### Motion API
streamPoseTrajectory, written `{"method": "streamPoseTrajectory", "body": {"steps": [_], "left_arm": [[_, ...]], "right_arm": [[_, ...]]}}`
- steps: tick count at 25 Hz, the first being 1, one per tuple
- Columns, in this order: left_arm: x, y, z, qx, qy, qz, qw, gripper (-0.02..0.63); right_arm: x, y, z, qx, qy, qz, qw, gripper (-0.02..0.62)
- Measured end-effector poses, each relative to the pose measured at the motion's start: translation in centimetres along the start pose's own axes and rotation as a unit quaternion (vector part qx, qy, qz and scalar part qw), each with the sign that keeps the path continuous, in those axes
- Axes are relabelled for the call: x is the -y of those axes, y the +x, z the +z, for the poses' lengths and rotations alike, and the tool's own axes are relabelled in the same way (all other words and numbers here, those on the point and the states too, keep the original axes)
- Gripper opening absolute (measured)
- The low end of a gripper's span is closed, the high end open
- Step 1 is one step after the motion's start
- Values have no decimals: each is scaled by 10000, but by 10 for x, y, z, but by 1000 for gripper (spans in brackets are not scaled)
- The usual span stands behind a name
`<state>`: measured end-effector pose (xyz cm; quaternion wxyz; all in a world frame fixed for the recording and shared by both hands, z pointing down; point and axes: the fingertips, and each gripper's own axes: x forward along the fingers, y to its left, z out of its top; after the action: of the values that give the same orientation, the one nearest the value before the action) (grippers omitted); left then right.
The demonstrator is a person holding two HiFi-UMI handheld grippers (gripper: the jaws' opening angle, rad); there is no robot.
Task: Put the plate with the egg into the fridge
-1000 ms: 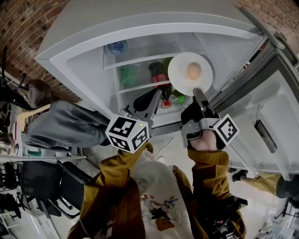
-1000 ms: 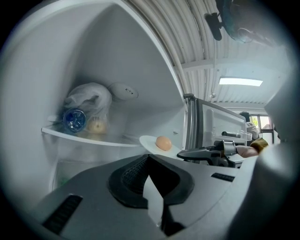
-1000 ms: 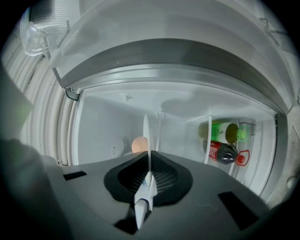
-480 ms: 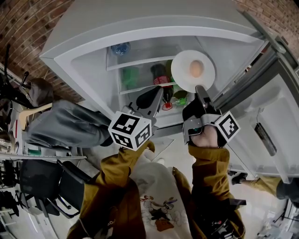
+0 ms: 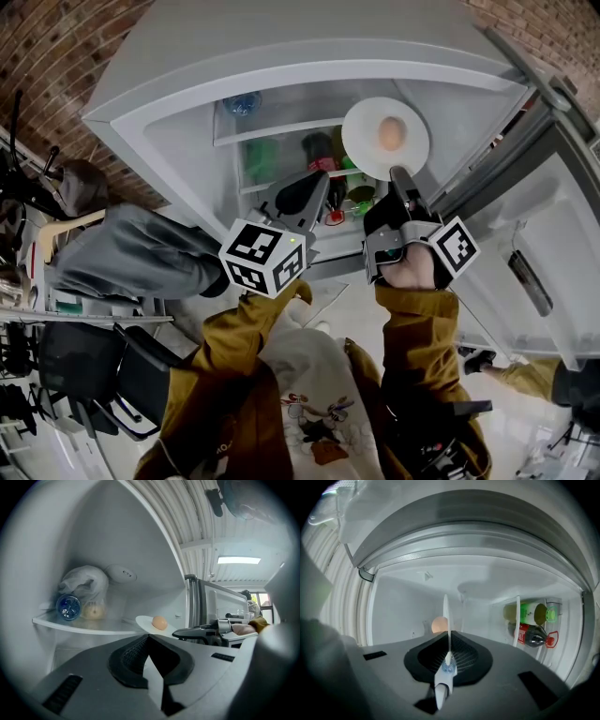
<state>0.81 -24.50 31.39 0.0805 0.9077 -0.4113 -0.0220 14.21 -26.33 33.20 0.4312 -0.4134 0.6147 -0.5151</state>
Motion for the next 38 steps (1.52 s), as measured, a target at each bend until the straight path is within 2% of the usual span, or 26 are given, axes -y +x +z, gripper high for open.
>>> {"method": "streamPoseTrajectory", "body": {"steps": [21,34,38], "left_arm": [[-7,19,6,-46,-1,-66,10000,6],[-13,24,9,-110,-83,-139,9998,6],[-12,31,12,-140,6,-193,9997,6]], "right_arm": [[1,28,9,70,-27,-105,9999,20],[6,44,17,269,187,-146,9994,20],[11,49,22,299,215,-159,9992,20]]}}
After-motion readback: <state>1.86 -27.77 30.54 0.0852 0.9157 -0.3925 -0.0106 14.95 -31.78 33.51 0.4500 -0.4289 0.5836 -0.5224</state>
